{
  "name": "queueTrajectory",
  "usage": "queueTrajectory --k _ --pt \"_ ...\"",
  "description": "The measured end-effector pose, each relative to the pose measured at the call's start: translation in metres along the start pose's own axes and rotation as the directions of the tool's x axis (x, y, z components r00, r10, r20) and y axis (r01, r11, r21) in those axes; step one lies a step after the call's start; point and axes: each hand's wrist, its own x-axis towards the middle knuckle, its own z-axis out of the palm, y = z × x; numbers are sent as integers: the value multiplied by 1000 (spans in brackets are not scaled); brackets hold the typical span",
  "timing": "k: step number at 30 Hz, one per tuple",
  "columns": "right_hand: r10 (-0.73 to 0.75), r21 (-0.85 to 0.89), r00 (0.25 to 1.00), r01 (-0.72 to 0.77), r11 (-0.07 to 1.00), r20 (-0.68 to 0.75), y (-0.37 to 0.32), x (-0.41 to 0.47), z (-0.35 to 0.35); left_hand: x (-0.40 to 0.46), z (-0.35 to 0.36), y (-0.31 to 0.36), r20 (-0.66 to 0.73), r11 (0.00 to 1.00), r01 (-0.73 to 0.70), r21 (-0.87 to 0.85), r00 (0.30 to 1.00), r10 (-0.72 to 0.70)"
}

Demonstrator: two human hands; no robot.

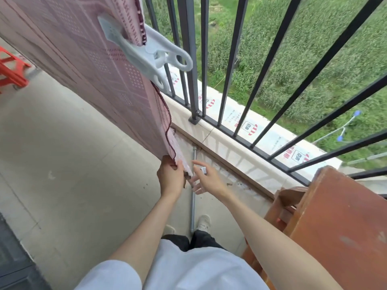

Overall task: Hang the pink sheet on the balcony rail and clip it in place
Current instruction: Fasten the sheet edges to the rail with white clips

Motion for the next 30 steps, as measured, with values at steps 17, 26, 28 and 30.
queueTrajectory --k 17,26,28,30 --pt "270 444 957 -290 848 107 26 1 -11 7 5 -5 47 978 202 -46 979 -200" --pt "236 338 970 -204 919 -57 37 -1 -7 9 0 -13 147 963 238 -126 965 -219" --pt "211 370 977 -183 911 -38 37 0 -5 9 -1 -13 162 976 206 -68 968 -193" --pt "195 409 981 -181 895 7 36 -1 -4 6 -2 -14 157 988 156 -6 976 -153"
